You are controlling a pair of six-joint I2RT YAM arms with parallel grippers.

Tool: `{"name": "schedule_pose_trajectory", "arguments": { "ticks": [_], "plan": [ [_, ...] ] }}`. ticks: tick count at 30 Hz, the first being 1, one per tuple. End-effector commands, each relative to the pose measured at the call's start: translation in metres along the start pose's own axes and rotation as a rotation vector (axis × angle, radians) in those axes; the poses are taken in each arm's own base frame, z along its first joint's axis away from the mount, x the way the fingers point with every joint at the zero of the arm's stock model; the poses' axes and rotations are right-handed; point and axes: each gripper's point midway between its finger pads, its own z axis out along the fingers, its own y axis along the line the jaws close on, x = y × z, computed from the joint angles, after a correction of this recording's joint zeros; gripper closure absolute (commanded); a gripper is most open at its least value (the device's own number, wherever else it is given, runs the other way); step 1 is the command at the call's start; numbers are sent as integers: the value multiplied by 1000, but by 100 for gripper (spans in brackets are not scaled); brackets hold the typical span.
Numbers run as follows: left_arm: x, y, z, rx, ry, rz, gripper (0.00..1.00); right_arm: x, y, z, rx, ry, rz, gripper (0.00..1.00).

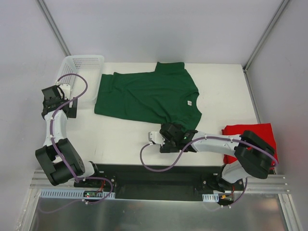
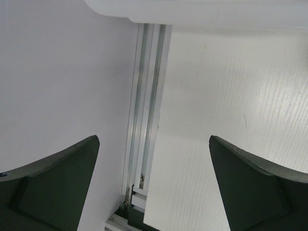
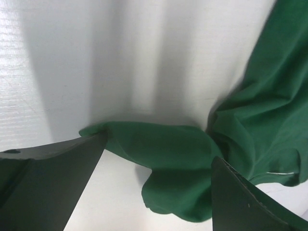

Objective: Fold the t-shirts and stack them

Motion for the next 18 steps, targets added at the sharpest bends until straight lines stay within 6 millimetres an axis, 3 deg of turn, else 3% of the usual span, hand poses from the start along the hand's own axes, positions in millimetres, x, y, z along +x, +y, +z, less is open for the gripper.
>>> {"name": "schedule_pose_trajectory", "arguments": {
  "ticks": [1, 9, 18],
  "plan": [
    [-2, -4, -6, 16, -27, -5, 1, -9, -1, 6, -6, -12, -25, 4],
    [-2, -5, -5, 21, -26, -5, 1, 10, 34, 3, -196, 47, -107, 4],
    [-3, -6, -3, 26, -25, -16, 1, 53, 71, -31, -509, 213, -237, 4]
  ]
}}
